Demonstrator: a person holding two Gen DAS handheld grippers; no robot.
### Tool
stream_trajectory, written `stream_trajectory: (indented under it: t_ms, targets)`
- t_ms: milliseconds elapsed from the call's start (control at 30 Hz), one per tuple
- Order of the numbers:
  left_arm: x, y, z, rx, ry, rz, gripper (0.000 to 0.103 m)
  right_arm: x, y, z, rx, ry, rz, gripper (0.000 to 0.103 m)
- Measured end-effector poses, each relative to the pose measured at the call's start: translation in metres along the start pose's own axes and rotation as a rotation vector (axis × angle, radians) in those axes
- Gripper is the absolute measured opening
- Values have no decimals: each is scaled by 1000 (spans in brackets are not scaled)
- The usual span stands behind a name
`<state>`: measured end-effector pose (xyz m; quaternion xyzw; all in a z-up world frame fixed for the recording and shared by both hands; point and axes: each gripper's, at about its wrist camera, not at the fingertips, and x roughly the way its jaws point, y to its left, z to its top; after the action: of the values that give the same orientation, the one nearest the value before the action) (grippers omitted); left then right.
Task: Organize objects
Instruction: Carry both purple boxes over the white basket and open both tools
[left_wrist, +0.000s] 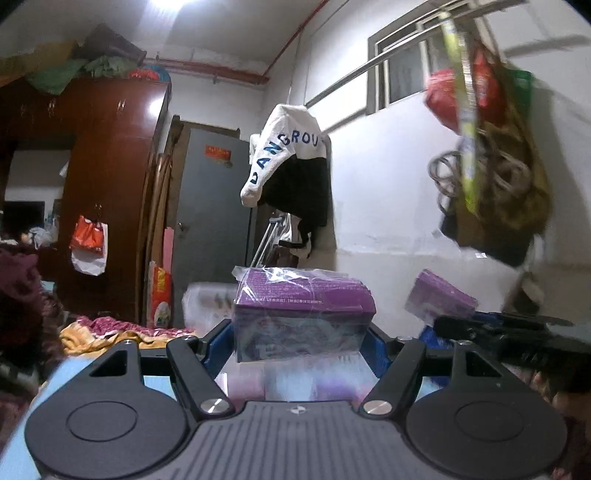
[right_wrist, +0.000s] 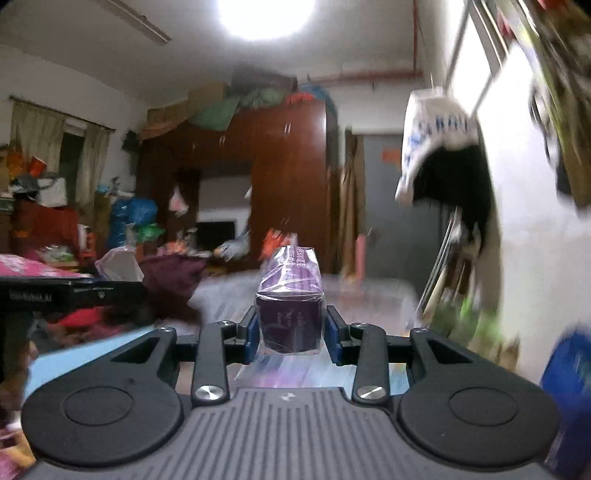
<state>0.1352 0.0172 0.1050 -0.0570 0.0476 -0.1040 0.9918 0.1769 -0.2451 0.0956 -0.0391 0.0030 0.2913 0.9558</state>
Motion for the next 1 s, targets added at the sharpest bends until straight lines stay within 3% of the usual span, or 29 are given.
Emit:
stream_trajectory:
  t_ms: [100,233,267,300,367,433,500,633,733,800,933,1000]
  targets:
    - [63,14,36,-41,110,10,75,61,-15,30,4,98,-24,40]
    - [128,32,42,-93,241,23,79,113,-22,41,-26,158,-79,43]
    - [138,35,39,-102,269,38,82,120,-22,44,-38,163,-106,59]
    - [142,38,36,-117,295,75,86,121,-23,43,-28,162,-119,82]
    - [132,43,30,-141,310,106,86,111,-26,38,30,168,-64,99]
    - [101,44,25,-134,237,72,86,91,-23,27,24,175,-23,99]
    - [64,40,16,-118,200,58,87,63,-14,11,2,155,-37,103]
    - [-9,27,-25,-11,150,48,91,2,1,-38,92,138,32,103]
    - [-42,26,-62,-7,150,67,91,-20,15,-71,129,140,51,102]
    - [-50,30,-80,-32,166,70,91,-11,24,-78,124,198,50,81]
    - [-35,35,-87,15,233,132,90,13,40,-79,68,272,25,75]
    - [-27,35,-87,15,261,122,90,19,43,-79,69,300,24,62]
